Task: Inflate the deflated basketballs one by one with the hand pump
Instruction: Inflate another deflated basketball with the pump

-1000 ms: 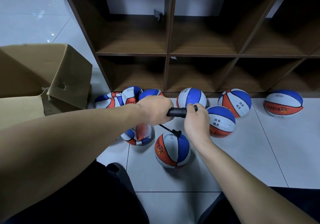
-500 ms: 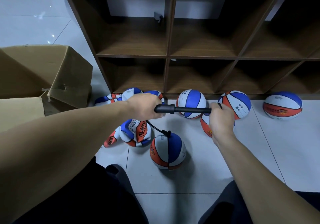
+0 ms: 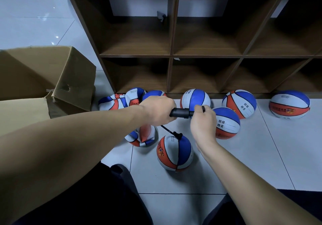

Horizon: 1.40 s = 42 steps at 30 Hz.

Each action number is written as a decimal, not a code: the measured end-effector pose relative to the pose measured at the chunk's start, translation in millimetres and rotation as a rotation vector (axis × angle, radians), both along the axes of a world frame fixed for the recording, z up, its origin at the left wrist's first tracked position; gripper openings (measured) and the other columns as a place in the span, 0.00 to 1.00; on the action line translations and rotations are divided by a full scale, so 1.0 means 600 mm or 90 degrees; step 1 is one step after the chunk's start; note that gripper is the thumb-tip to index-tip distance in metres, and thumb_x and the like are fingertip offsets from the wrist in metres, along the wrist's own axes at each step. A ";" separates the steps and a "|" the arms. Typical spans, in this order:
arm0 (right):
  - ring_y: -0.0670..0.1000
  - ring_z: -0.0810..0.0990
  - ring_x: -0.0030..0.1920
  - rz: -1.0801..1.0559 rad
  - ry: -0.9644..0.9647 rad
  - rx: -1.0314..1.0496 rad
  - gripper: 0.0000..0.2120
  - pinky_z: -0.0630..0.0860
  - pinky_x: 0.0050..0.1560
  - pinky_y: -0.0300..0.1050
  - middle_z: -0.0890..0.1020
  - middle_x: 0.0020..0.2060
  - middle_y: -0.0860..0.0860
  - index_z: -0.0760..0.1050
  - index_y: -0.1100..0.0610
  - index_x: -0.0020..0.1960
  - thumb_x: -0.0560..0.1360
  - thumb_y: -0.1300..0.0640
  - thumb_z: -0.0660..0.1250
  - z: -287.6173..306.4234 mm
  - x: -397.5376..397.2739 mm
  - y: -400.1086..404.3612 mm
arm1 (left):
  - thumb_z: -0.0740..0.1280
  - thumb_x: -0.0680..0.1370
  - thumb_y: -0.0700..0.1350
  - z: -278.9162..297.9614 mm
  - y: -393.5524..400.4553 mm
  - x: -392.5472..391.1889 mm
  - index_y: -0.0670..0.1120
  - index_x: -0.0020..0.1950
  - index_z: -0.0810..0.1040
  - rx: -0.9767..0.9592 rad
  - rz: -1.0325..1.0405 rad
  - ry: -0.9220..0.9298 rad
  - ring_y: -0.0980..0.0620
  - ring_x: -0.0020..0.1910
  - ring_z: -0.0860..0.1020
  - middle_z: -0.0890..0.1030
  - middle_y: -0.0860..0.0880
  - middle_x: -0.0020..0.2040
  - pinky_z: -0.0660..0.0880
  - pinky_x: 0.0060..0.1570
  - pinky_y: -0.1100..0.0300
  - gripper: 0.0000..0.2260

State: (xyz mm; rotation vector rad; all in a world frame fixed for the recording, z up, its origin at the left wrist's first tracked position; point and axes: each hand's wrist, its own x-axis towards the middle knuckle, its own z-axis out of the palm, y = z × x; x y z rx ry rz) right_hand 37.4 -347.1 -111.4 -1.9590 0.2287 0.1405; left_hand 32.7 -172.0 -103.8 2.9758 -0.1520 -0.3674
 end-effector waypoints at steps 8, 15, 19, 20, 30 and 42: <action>0.52 0.70 0.36 0.045 0.024 -0.013 0.14 0.68 0.38 0.50 0.72 0.36 0.51 0.68 0.57 0.42 0.86 0.54 0.59 -0.006 -0.005 0.005 | 0.67 0.83 0.57 -0.014 -0.004 -0.002 0.53 0.44 0.79 -0.016 -0.018 0.006 0.50 0.36 0.80 0.80 0.52 0.35 0.72 0.34 0.55 0.11; 0.52 0.67 0.36 0.088 0.067 0.007 0.16 0.65 0.37 0.49 0.69 0.35 0.51 0.67 0.54 0.39 0.86 0.53 0.61 -0.006 0.008 -0.007 | 0.68 0.81 0.57 -0.020 0.009 -0.003 0.54 0.42 0.76 -0.025 -0.026 0.019 0.49 0.37 0.80 0.80 0.52 0.36 0.67 0.32 0.56 0.11; 0.53 0.65 0.34 0.040 0.063 0.011 0.15 0.62 0.36 0.49 0.67 0.31 0.50 0.65 0.54 0.36 0.81 0.57 0.63 0.005 0.035 -0.038 | 0.69 0.81 0.61 -0.023 0.023 -0.001 0.54 0.45 0.77 -0.042 0.002 0.028 0.51 0.37 0.80 0.81 0.52 0.38 0.73 0.34 0.54 0.12; 0.53 0.64 0.34 0.011 0.066 0.018 0.14 0.61 0.36 0.48 0.67 0.31 0.50 0.65 0.55 0.36 0.80 0.58 0.62 0.010 0.044 -0.048 | 0.69 0.81 0.61 -0.024 0.033 -0.001 0.54 0.46 0.78 -0.046 0.011 0.041 0.51 0.38 0.80 0.81 0.52 0.39 0.77 0.36 0.52 0.12; 0.52 0.70 0.33 -0.108 -0.002 0.016 0.15 0.67 0.35 0.45 0.72 0.31 0.50 0.68 0.54 0.36 0.81 0.58 0.62 0.003 0.057 -0.066 | 0.68 0.83 0.60 -0.021 0.047 -0.003 0.54 0.45 0.77 -0.024 0.022 0.066 0.50 0.36 0.80 0.81 0.51 0.37 0.76 0.36 0.53 0.12; 0.52 0.72 0.38 0.133 0.036 -0.030 0.17 0.69 0.37 0.50 0.73 0.37 0.52 0.70 0.58 0.44 0.86 0.47 0.58 0.001 -0.016 0.006 | 0.66 0.82 0.57 -0.020 0.012 -0.010 0.53 0.43 0.78 0.012 0.003 0.034 0.51 0.36 0.79 0.80 0.52 0.36 0.70 0.33 0.56 0.11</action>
